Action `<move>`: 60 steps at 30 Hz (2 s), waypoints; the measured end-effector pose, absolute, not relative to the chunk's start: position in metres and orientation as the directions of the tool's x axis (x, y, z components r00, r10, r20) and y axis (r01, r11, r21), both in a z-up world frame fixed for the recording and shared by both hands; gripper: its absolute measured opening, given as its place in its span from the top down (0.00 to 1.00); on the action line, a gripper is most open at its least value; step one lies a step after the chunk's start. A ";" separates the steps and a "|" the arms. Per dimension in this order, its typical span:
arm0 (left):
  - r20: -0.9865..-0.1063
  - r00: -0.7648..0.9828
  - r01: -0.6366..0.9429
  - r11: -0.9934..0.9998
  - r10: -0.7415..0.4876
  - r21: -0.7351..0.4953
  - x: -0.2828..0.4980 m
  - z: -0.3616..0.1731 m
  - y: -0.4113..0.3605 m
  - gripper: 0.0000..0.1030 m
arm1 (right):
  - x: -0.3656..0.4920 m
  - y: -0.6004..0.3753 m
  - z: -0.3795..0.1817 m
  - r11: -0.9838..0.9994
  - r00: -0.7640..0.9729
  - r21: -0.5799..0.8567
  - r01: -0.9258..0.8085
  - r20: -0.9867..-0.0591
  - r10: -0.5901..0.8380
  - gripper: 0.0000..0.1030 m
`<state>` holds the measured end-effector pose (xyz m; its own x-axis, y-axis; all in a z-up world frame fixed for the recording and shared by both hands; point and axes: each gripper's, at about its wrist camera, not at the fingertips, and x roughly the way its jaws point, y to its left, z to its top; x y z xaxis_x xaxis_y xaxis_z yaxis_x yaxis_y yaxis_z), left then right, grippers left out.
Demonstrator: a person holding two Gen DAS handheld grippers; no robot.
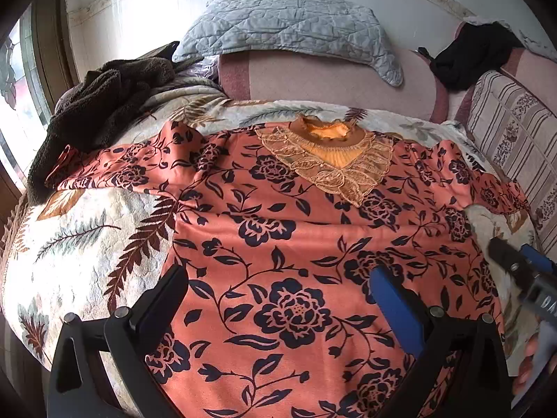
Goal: Fold small clothes
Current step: 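Grasp the sleeve nearest the right gripper and fold it across the shirt body, then open the right gripper to release the sleeve and withdraw it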
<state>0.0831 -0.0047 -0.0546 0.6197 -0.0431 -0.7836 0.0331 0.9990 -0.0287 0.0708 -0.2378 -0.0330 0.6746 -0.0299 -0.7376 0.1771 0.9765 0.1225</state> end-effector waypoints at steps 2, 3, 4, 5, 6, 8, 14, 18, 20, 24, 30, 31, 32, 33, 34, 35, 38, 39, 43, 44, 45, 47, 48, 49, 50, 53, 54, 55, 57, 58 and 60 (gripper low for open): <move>-0.797 0.603 0.020 1.000 -0.031 -0.024 0.087 -0.068 0.002 0.00 | 0.071 -0.276 -0.037 0.951 0.680 0.211 0.227 -0.733 0.000 0.00; -0.804 0.594 0.014 1.000 -0.025 -0.021 0.089 -0.074 0.004 0.00 | 0.071 -0.299 -0.039 0.930 0.687 0.260 0.261 -0.727 0.011 0.00; -0.810 0.586 0.009 1.000 -0.019 -0.017 0.091 -0.081 0.007 0.00 | 0.071 -0.326 -0.041 0.902 0.694 0.312 0.298 -0.720 0.020 0.00; -0.814 0.580 0.006 1.000 -0.015 -0.014 0.093 -0.086 0.009 0.00 | 0.072 -0.353 -0.043 0.870 0.703 0.363 0.334 -0.711 0.027 0.00; -0.816 0.579 0.002 1.000 -0.011 -0.011 0.094 -0.091 0.012 0.00 | 0.073 -0.383 -0.045 0.832 0.721 0.417 0.366 -0.693 0.030 0.00; -0.818 0.576 -0.004 1.000 -0.001 -0.004 0.098 -0.100 0.015 0.00 | 0.076 -0.444 -0.052 0.737 0.756 0.520 0.432 -0.655 0.019 0.00; -0.805 0.593 -0.005 1.000 -0.002 -0.006 0.115 -0.111 0.021 0.00 | 0.101 -0.608 -0.098 0.394 0.768 0.700 0.595 -0.640 -0.023 0.06; -0.805 0.594 0.008 1.000 -0.012 -0.009 0.126 -0.118 0.021 0.00 | 0.124 -0.654 -0.114 0.336 0.769 0.717 0.610 -0.638 -0.037 0.15; -0.802 0.597 0.010 1.000 -0.017 -0.013 0.130 -0.121 0.023 0.00 | 0.138 -0.662 -0.120 0.329 0.759 0.708 0.625 -0.649 -0.044 0.15; -0.800 0.600 0.007 1.000 -0.015 -0.013 0.133 -0.126 0.030 0.00 | 0.156 -0.672 -0.126 0.333 0.743 0.685 0.648 -0.665 -0.077 0.33; -0.797 0.604 0.004 0.999 -0.027 -0.032 0.135 -0.135 0.045 0.00 | 0.184 -0.681 -0.136 0.360 0.646 0.579 0.731 -0.757 -0.094 0.69; -0.796 0.604 0.002 0.999 -0.035 -0.043 0.135 -0.136 0.047 0.00 | 0.184 -0.681 -0.137 0.351 0.645 0.579 0.736 -0.757 -0.104 0.69; -0.795 0.605 -0.001 0.999 -0.040 -0.051 0.136 -0.137 0.050 0.00 | 0.187 -0.678 -0.134 0.359 0.629 0.557 0.749 -0.769 -0.118 0.69; -0.795 0.605 -0.003 0.998 -0.045 -0.059 0.136 -0.138 0.053 0.00 | 0.194 -0.673 -0.129 0.388 0.603 0.520 0.761 -0.788 -0.127 0.72; -0.793 0.607 -0.005 0.998 -0.049 -0.066 0.136 -0.139 0.056 0.00 | 0.203 -0.664 -0.119 0.438 0.595 0.491 0.753 -0.792 -0.134 0.92; -0.790 0.611 -0.009 0.997 -0.054 -0.075 0.135 -0.139 0.059 0.00 | 0.213 -0.652 -0.104 0.491 0.609 0.479 0.728 -0.780 -0.142 0.95; -0.786 0.612 -0.044 0.989 -0.083 -0.139 0.137 -0.138 0.071 0.00 | 0.244 -0.593 -0.042 0.665 0.685 0.432 0.610 -0.710 -0.167 0.95; -0.784 0.612 -0.059 0.982 -0.107 -0.179 0.139 -0.138 0.076 0.00 | 0.253 -0.568 -0.021 0.707 0.727 0.449 0.547 -0.674 -0.134 0.95; -0.769 0.615 -0.113 0.946 -0.174 -0.304 0.140 -0.136 0.090 0.00 | 0.279 -0.436 0.047 0.831 0.842 0.498 0.245 -0.534 0.072 0.95; -0.766 0.618 -0.115 0.944 -0.176 -0.310 0.139 -0.135 0.090 0.00 | 0.282 -0.399 0.054 0.845 0.848 0.505 0.174 -0.513 0.132 0.95; -0.762 0.623 -0.115 0.943 -0.176 -0.313 0.138 -0.134 0.090 0.00 | 0.287 -0.359 0.056 0.859 0.841 0.502 0.104 -0.505 0.194 0.95; -0.756 0.634 -0.114 0.946 -0.166 -0.303 0.136 -0.131 0.090 0.00 | 0.289 -0.289 0.046 0.860 0.821 0.510 0.012 -0.495 0.283 0.94; -0.753 0.638 -0.114 0.947 -0.161 -0.299 0.135 -0.130 0.091 0.00 | 0.290 -0.259 0.032 0.852 0.803 0.523 -0.010 -0.504 0.319 0.93; -0.750 0.642 -0.115 0.946 -0.161 -0.302 0.134 -0.129 0.092 0.00 | 0.294 -0.229 0.014 0.854 0.765 0.520 -0.040 -0.534 0.360 0.81; -0.747 0.644 -0.117 0.944 -0.164 -0.308 0.133 -0.128 0.095 0.00 | 0.294 -0.204 -0.006 0.862 0.735 0.504 -0.055 -0.564 0.377 0.70; -0.740 0.652 -0.138 0.933 -0.167 -0.331 0.131 -0.126 0.105 0.00 | 0.292 -0.166 -0.075 0.869 0.633 0.495 -0.012 -0.669 0.390 0.24; -0.738 0.655 -0.144 0.932 -0.162 -0.333 0.130 -0.125 0.108 0.00 | 0.287 -0.164 -0.091 0.870 0.602 0.494 0.015 -0.698 0.386 0.24; -0.737 0.657 -0.151 0.931 -0.155 -0.331 0.130 -0.124 0.110 0.00 | 0.278 -0.168 -0.101 0.868 0.601 0.496 0.028 -0.702 0.382 0.24; -0.733 0.663 -0.156 0.931 -0.150 -0.331 0.129 -0.122 0.113 0.00 | 0.255 -0.184 -0.105 0.855 0.616 0.516 0.044 -0.688 0.384 0.24; -0.733 0.664 -0.153 0.932 -0.150 -0.329 0.129 -0.120 0.113 0.00 | 0.245 -0.193 -0.103 0.855 0.625 0.516 0.048 -0.684 0.377 0.24; -0.727 0.668 -0.136 0.933 -0.162 -0.333 0.129 -0.112 0.112 0.00 | 0.221 -0.213 -0.098 0.859 0.648 0.509 0.052 -0.672 0.359 0.23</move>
